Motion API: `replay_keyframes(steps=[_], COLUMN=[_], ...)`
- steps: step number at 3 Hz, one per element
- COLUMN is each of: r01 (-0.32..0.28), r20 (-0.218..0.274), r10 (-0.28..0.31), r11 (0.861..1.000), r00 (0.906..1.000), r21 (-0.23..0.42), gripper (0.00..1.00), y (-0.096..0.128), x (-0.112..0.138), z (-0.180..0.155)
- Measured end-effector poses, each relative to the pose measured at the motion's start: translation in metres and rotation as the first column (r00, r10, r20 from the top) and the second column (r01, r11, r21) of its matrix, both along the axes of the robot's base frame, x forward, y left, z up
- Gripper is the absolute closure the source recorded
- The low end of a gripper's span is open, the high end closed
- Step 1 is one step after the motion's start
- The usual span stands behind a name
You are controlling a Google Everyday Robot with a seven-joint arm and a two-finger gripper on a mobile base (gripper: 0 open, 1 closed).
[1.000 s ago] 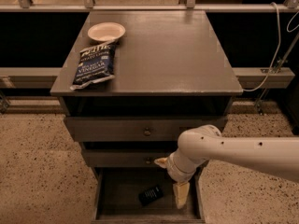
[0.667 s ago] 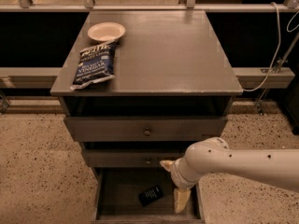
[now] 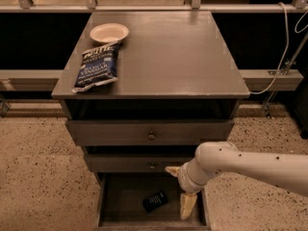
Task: Pick rxbar blueberry from bottom drawer and place on counter
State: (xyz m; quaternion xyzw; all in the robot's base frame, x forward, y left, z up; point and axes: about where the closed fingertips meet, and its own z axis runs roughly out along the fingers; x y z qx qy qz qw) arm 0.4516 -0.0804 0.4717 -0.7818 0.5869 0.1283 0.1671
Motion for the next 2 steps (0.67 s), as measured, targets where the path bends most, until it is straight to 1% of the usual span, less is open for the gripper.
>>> replay_keyframes(steps=[1, 2], r01=[0.043, 0.165], r20=[-0.043, -0.022], r10=[-0.036, -0.174], r11=[0.981, 0.877], r00=[0.9984, 0.9845], r21=[0.188, 0.452], gripper=[0.0, 0.0], y=[0.013, -0.012], x=[0.014, 0.023], z=[-0.026, -0.067])
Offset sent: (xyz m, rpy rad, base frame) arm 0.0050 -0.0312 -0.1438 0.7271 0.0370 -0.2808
